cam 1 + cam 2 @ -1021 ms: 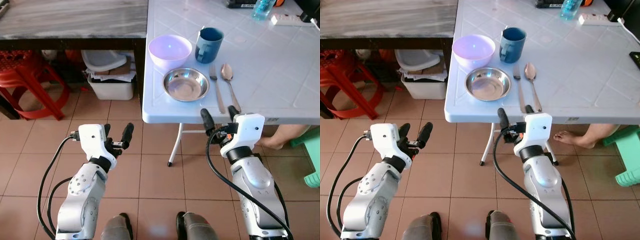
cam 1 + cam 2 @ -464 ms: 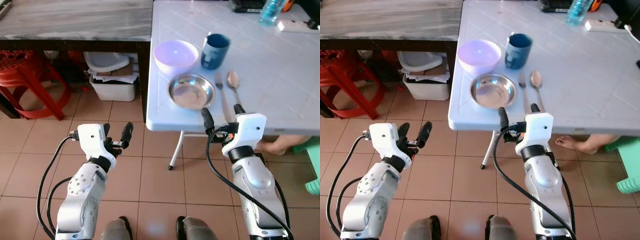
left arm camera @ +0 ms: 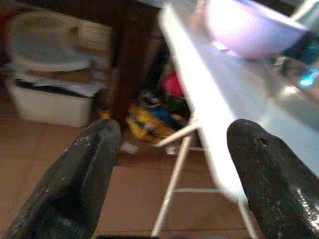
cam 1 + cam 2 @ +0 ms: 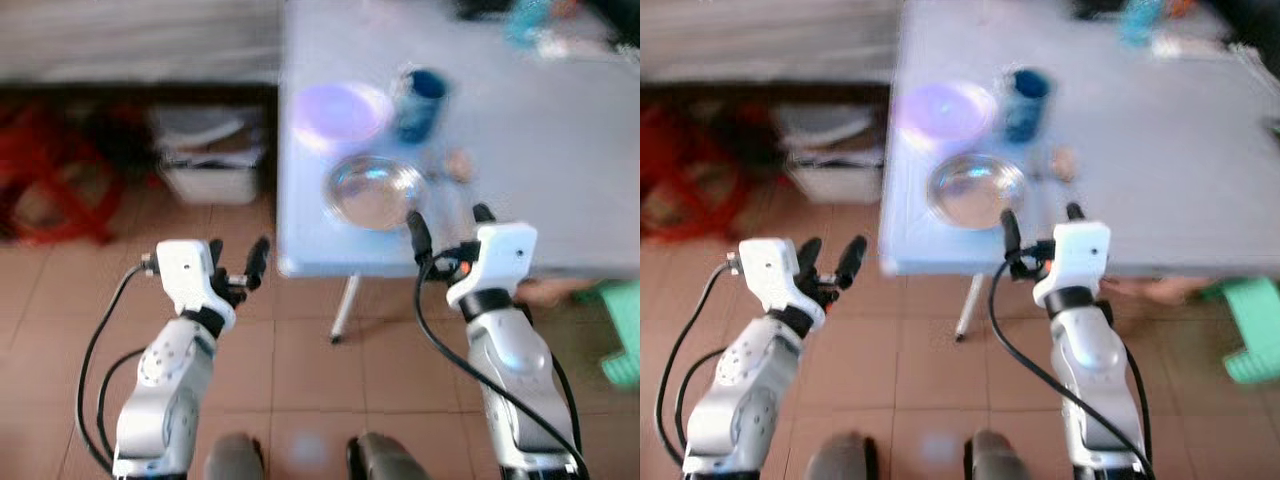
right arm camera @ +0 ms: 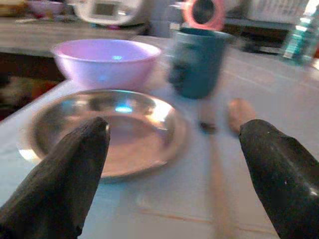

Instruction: Setting the table

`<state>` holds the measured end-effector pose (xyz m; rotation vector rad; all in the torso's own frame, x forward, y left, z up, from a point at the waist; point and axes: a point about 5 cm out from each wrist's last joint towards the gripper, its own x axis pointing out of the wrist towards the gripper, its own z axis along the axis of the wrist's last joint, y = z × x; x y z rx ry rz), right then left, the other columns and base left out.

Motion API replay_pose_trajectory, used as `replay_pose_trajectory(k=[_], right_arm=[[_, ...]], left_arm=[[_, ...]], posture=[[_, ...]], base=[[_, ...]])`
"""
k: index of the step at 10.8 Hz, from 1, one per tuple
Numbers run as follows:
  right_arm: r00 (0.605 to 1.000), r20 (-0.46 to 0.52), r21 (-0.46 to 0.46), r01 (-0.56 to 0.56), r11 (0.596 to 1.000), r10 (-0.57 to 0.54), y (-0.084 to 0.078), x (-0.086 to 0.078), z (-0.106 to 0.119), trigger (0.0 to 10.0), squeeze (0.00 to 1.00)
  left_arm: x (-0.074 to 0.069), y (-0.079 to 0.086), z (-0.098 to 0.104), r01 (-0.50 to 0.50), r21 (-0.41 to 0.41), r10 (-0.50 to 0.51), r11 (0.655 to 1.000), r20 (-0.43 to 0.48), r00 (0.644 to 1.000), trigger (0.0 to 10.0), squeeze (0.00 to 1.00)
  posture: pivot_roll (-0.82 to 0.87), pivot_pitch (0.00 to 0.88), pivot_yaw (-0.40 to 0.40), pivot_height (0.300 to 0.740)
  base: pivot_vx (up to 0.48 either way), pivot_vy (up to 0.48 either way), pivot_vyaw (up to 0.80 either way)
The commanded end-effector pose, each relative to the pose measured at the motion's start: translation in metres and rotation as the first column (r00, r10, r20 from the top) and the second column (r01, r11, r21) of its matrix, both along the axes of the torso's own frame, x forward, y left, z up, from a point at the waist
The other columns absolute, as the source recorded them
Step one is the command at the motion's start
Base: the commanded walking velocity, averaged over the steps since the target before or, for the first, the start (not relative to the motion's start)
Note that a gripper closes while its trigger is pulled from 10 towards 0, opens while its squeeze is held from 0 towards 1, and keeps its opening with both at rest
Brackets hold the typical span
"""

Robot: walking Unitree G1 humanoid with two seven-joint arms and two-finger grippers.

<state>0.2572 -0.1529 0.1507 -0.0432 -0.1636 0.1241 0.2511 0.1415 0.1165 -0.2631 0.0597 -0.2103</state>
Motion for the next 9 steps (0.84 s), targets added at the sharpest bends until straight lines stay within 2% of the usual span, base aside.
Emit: replay_pose_trajectory(k=[1, 3, 5, 6, 9], right_arm=[[0.999, 0.027, -0.013, 0.038, 0.999, -0.038, -0.006, 0.000, 0.005, 10.0, 0.00], [0.993, 0.024, -0.028, 0.118, 0.993, -0.117, -0.024, 0.008, 0.007, 10.0, 0.00], [0.979, -0.009, -0.009, 0.205, 0.979, -0.205, -0.041, 0.014, 0.006, 10.0, 0.00], [0.973, -0.027, -0.005, 0.229, 0.974, -0.229, -0.047, 0.017, 0.005, 10.0, 0.00], [0.978, -0.002, 0.001, 0.209, 0.978, -0.209, -0.049, 0.028, 0.014, 10.0, 0.00]], left_arm=[[-0.002, 0.004, 0.001, -0.032, 0.010, 0.032, 0.999, 0.004, 0.999, 10.0, 0.00], [-0.006, 0.004, -0.001, -0.015, 0.008, 0.015, 1.000, -0.039, 0.999, 10.0, 0.00], [-0.010, 0.010, -0.004, -0.035, 0.081, 0.038, 0.996, -0.035, 0.999, 10.0, 0.00], [-0.012, 0.011, -0.004, -0.033, 0.080, 0.037, 0.996, -0.042, 0.998, 10.0, 0.00], [-0.016, 0.016, -0.002, -0.062, 0.124, 0.067, 0.990, -0.031, 0.997, 10.0, 0.00]], posture=[[-0.07, 0.182, 0.005, 0.740], [-0.07, 0.196, 0.009, 0.740], [-0.06, 0.215, 0.014, 0.740], [-0.06, 0.225, 0.017, 0.740], [-0.04, 0.249, 0.032, 0.740]], base=[[0.000, 0.000, 0.00], [0.000, 0.000, 0.00], [0.000, 0.000, 0.00], [0.000, 0.000, 0.00], [0.000, 0.000, 0.00]])
